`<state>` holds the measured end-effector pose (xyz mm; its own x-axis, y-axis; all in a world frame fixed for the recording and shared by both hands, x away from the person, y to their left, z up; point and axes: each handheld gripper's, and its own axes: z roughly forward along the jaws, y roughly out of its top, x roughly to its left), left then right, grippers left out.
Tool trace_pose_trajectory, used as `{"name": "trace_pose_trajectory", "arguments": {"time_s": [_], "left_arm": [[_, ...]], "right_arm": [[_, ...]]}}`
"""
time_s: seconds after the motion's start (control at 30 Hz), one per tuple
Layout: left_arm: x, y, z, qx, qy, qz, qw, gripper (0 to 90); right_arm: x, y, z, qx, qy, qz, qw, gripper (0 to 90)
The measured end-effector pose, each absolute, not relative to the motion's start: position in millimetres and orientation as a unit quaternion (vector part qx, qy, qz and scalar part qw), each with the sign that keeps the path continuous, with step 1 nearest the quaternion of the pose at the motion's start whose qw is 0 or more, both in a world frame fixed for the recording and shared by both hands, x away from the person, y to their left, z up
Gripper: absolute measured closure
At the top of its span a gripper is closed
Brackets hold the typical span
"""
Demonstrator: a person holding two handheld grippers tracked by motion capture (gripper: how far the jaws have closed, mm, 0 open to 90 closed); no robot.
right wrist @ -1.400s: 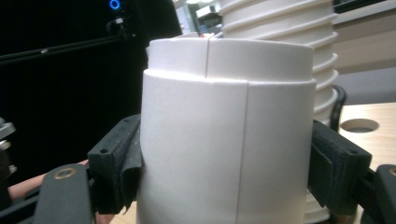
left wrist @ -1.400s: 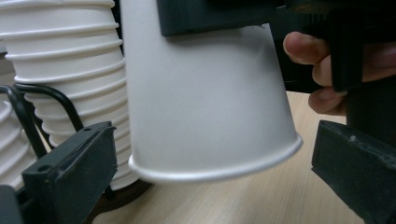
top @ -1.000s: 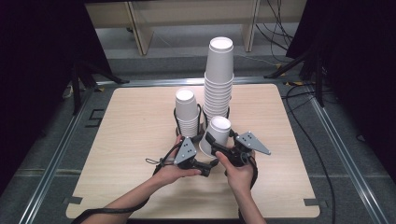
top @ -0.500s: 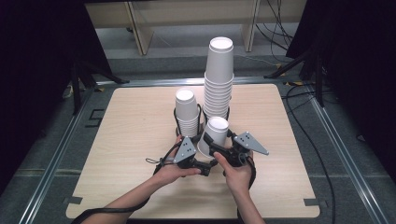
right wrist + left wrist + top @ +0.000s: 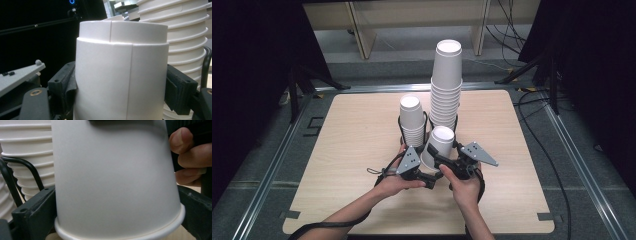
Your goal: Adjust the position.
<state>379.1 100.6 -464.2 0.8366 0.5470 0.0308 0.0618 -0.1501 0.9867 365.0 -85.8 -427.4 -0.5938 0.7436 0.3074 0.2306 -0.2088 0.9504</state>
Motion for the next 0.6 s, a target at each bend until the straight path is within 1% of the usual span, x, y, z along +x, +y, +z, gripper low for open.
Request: {"name": "trace_pose_trajectory", "arguments": {"time_s": [0.07,0.1,0.13,0.3,0.37,0.43,0.5,0.53,0.6], "left_arm": [[379.6,100.2,-465.1,0.726,0.205,0.197,0.626,0.0],[379.3,100.8,-464.7,0.728,0.204,0.199,0.624,0.0],[378.7,101.5,-464.0,0.729,0.205,0.199,0.622,0.0],[378.4,102.3,-463.6,0.732,0.204,0.193,0.621,0.0],[378.2,102.1,-463.4,0.729,0.201,0.192,0.625,2.3],[376.3,102.9,-461.2,0.736,0.204,0.194,0.616,5.1],[376.9,103.0,-461.4,0.732,0.203,0.190,0.622,7.3],[376.1,104.5,-460.3,0.739,0.204,0.191,0.613,7.9],[375.8,105.8,-459.8,0.738,0.203,0.189,0.615,9.1]], "right_arm": [[365.2,-86.6,-427.2,0.404,0.599,0.663,0.195,23.2],[364.3,-86.8,-426.4,0.406,0.598,0.664,0.189,23.2],[365.5,-86.9,-426.7,0.402,0.598,0.665,0.195,23.2],[365.1,-86.1,-426.0,0.400,0.597,0.669,0.190,23.1],[365.7,-86.7,-426.3,0.398,0.599,0.667,0.193,22.0],[366.6,-87.6,-425.9,0.400,0.594,0.672,0.187,20.3],[366.9,-88.3,-424.9,0.399,0.600,0.668,0.186,19.0],[367.5,-87.4,-424.7,0.399,0.601,0.668,0.182,18.6],[368.2,-88.1,-424.5,0.400,0.603,0.666,0.182,17.8]]}}
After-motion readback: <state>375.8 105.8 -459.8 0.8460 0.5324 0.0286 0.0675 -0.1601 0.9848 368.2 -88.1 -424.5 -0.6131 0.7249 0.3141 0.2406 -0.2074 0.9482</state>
